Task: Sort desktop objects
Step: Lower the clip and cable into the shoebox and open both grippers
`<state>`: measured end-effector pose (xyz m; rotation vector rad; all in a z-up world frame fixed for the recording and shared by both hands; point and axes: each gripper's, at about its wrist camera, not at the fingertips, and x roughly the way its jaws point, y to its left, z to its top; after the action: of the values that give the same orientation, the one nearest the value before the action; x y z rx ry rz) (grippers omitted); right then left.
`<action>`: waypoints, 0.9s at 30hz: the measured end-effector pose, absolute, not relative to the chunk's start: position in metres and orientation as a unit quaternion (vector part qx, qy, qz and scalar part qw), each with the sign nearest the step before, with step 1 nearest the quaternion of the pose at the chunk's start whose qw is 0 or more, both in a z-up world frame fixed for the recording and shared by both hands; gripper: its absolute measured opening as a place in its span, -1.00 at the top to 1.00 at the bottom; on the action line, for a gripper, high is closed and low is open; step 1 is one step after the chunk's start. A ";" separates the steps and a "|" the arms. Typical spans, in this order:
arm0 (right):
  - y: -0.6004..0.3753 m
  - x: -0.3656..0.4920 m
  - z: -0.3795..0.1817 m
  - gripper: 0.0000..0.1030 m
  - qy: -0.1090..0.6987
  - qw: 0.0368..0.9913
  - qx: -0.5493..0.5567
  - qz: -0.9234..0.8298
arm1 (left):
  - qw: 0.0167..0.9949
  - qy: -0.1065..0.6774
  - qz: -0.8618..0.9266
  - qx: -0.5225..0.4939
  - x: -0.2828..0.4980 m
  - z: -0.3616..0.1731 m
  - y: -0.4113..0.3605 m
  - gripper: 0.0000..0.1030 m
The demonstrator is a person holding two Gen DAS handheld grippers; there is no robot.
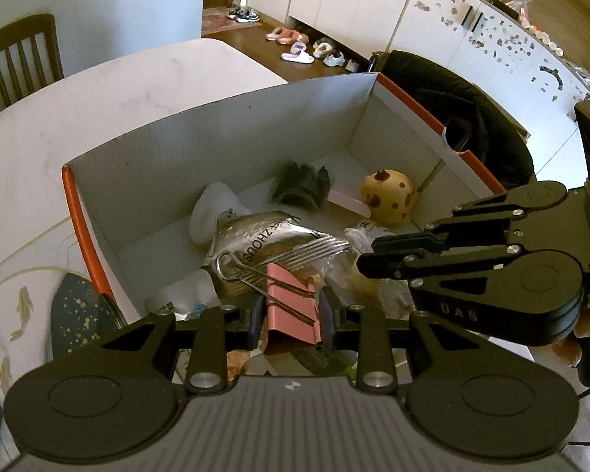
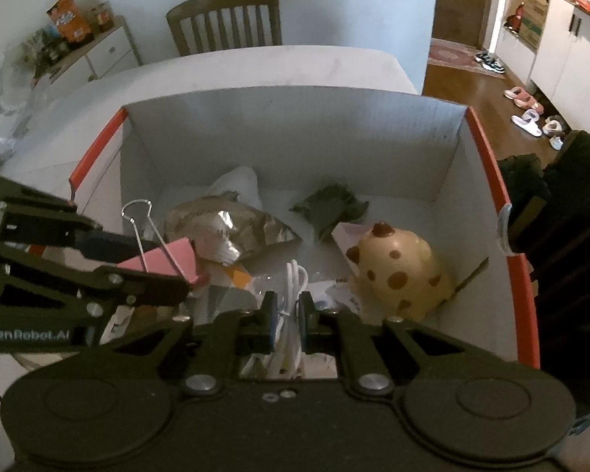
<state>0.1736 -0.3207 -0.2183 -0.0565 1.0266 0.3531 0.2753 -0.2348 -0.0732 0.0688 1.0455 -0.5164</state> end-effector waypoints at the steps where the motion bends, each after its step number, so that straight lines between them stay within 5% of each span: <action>1: -0.321 0.173 -0.218 0.76 0.488 0.856 -0.029 0.169 | 0.834 0.493 -0.245 0.031 0.275 -0.073 -0.235 0.45; 11: -0.333 0.165 -0.213 0.24 0.478 0.857 -0.025 0.188 | 0.838 0.489 -0.242 0.014 0.269 -0.070 -0.232 0.38; 18: -0.340 0.154 -0.197 -0.04 0.459 0.864 -0.026 0.206 | 0.847 0.462 -0.261 0.035 0.251 -0.057 -0.238 -0.46; 27: -0.352 0.138 -0.171 -0.20 0.434 0.874 -0.018 0.217 | 0.869 0.428 -0.248 0.031 0.230 -0.038 -0.228 -0.47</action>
<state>0.1383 -0.3516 -0.1715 -0.0381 0.9054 0.4537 0.2296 -0.2284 -0.0384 0.0655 0.8947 -0.5194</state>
